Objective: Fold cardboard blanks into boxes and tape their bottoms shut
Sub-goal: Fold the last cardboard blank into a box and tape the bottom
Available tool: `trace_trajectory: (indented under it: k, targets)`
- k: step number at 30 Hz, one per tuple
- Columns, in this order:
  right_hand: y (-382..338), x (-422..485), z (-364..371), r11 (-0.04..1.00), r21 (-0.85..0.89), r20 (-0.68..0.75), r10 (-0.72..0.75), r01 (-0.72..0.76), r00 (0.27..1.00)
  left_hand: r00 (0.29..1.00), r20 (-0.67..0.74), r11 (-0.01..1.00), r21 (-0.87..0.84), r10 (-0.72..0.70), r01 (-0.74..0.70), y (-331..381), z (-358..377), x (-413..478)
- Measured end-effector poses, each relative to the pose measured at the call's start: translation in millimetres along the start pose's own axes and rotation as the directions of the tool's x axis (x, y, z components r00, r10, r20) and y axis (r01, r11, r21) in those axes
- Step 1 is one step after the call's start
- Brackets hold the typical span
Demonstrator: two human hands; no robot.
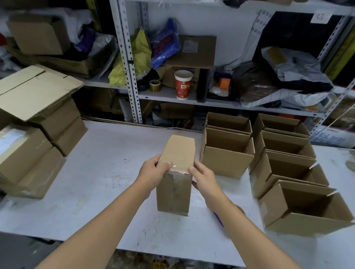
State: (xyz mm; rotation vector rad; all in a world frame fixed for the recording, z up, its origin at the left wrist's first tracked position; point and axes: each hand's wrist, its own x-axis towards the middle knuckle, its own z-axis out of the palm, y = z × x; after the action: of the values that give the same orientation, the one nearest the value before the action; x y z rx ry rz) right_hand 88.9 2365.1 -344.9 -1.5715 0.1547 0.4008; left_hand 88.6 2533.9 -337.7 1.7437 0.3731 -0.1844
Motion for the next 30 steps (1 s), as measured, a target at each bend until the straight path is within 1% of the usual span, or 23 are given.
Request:
trace_trajectory:
  k: [3, 5, 9, 12, 14, 16, 20, 23, 25, 27, 30]
  targets:
    - [1, 3, -3, 1.0, 0.012, -0.029, -0.002, 0.002, 1.0, 0.999, 0.042, 1.0, 0.009, 0.005, -0.005, -1, -1, 0]
    - [0, 6, -6, 1.0, 0.018, -0.062, 0.001, 0.0, 0.998, 0.997, 0.074, 0.999, -0.032, -0.032, 0.035, 2, 1, -1]
    - [-6, 7, -10, 0.999, 0.045, -0.045, 0.014, -0.012, 0.999, 0.993, 0.021, 0.984, -0.131, -0.119, 0.121, 10, -3, -1]
    - [-8, 6, -12, 0.994, 0.101, -0.033, 0.055, -0.051, 0.998, 0.991, -0.012, 0.978, -0.162, -0.132, 0.129, 8, -7, 0]
    - [-7, 6, -13, 0.987, 0.145, -0.049, 0.081, -0.073, 0.996, 0.99, -0.019, 0.974, -0.186, -0.139, 0.133, 7, -7, 0]
    - [-6, 5, -15, 0.985, 0.156, -0.072, 0.09, -0.078, 0.993, 0.991, -0.018, 0.973, -0.192, -0.132, 0.126, 7, -6, 0]
    - [-5, 4, -17, 0.985, 0.154, -0.061, 0.085, -0.075, 0.995, 0.994, -0.01, 0.974, -0.2, -0.111, 0.107, 6, -2, 2]
    - [-3, 5, -20, 0.975, 0.204, -0.106, 0.109, -0.086, 0.988, 0.994, -0.013, 0.976, -0.193, -0.106, 0.101, 6, 0, 4]
    - [-1, 7, -22, 0.967, 0.241, -0.112, 0.112, -0.082, 0.987, 0.993, -0.015, 0.976, -0.186, -0.118, 0.113, 4, 0, 6]
    - [-3, 4, -21, 0.973, 0.217, -0.099, 0.107, -0.084, 0.989, 0.992, -0.01, 0.977, -0.177, -0.124, 0.12, 3, 0, 6]
    - [-6, -2, -18, 0.993, 0.11, -0.069, 0.044, -0.036, 0.997, 0.995, 0.0, 0.982, -0.161, -0.102, 0.101, 2, 5, 4]
